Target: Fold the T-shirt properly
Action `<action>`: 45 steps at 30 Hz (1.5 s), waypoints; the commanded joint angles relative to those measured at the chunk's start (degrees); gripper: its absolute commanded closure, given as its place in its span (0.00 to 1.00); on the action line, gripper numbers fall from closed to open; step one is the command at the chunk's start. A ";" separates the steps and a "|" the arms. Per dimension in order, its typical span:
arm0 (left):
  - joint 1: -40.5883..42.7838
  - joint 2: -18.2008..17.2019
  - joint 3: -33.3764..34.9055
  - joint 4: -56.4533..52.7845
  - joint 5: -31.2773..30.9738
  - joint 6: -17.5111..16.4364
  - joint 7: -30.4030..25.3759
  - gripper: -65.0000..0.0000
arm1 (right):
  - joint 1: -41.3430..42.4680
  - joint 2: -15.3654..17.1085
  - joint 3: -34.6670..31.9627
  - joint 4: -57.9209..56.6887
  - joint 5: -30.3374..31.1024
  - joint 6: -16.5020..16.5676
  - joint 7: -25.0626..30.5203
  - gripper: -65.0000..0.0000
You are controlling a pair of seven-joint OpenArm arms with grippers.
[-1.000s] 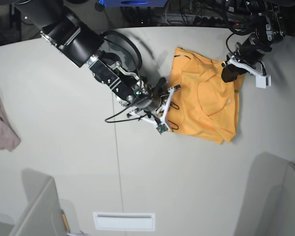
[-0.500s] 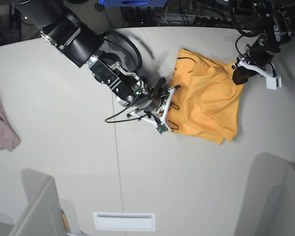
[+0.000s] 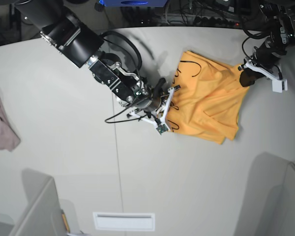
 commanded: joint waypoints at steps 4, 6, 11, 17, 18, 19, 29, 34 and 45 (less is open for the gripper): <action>-1.44 -2.32 -0.59 -0.26 0.27 -0.30 -1.29 1.00 | 1.18 -0.25 0.18 0.53 -0.38 0.07 -0.17 1.00; -2.05 -2.59 -0.59 -1.84 2.82 -0.30 -1.29 1.00 | 1.27 -0.25 0.18 0.53 -0.38 0.07 -0.17 1.00; -3.02 -2.50 -0.59 -4.30 8.88 -0.39 -1.29 1.00 | 1.27 -0.25 0.18 0.53 -0.38 0.07 -0.17 1.00; -4.60 -2.50 -0.59 -5.44 12.31 -0.39 -1.46 1.00 | 1.27 -0.17 0.18 0.53 -0.38 0.07 -0.17 1.00; -5.04 -2.50 -0.59 -5.71 12.49 -0.39 -1.37 1.00 | 1.27 -0.17 0.18 0.53 -0.38 0.07 -0.17 1.00; -5.48 -2.50 -0.59 -5.71 12.75 -0.39 -1.29 1.00 | 1.27 -0.17 0.18 0.53 -0.38 0.07 -0.17 1.00; -6.01 -2.50 -0.59 -5.80 12.75 -0.39 -1.29 1.00 | 1.27 -0.17 0.18 0.61 -0.47 0.07 -0.26 1.00; -6.01 -2.59 -0.59 -5.80 12.75 -0.39 -1.29 1.00 | 0.83 -0.17 0.27 5.71 -0.38 0.07 -0.26 1.00; -6.09 -2.67 -0.68 -9.40 12.75 -0.30 -1.46 0.37 | -1.72 -0.25 0.71 19.60 -0.38 -0.11 -6.50 1.00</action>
